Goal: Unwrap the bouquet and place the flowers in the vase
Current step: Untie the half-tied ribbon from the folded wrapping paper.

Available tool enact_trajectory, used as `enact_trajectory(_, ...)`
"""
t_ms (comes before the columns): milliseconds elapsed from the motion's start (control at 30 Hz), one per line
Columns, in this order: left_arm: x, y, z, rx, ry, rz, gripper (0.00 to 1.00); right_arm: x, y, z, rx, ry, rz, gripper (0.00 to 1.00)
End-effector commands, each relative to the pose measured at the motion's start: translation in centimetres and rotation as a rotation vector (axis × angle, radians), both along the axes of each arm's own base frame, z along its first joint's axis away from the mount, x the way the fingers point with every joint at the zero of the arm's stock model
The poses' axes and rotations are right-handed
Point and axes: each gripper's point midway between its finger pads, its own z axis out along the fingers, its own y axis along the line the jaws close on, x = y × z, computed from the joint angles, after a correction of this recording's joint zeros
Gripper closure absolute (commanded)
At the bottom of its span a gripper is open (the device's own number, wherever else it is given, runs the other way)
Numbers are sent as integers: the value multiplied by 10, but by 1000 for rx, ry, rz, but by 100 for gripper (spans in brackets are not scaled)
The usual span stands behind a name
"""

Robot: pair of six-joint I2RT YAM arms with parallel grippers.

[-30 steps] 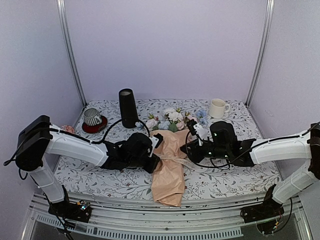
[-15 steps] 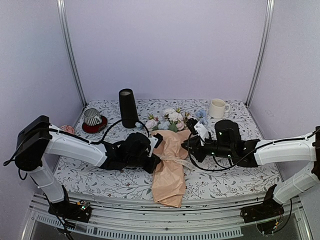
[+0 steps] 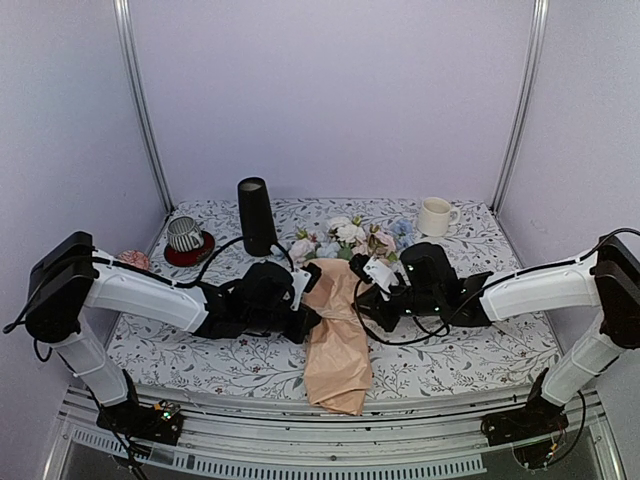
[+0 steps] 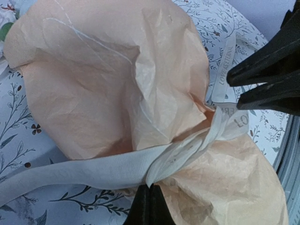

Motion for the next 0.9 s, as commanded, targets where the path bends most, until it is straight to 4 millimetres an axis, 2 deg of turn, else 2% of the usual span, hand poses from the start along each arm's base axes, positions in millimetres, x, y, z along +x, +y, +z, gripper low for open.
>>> enact_trajectory(0,3,1,13,-46,-13,0,100,-1,12,-2,-12,18,44,84)
enact_trajectory(600,3,2,13,-40,-20,-6,100,-3,27,-41,-96,135,77,85)
enact_trajectory(867,4,3,13,-34,-24,-2,100,-4,29,-44,-103,144,86,82)
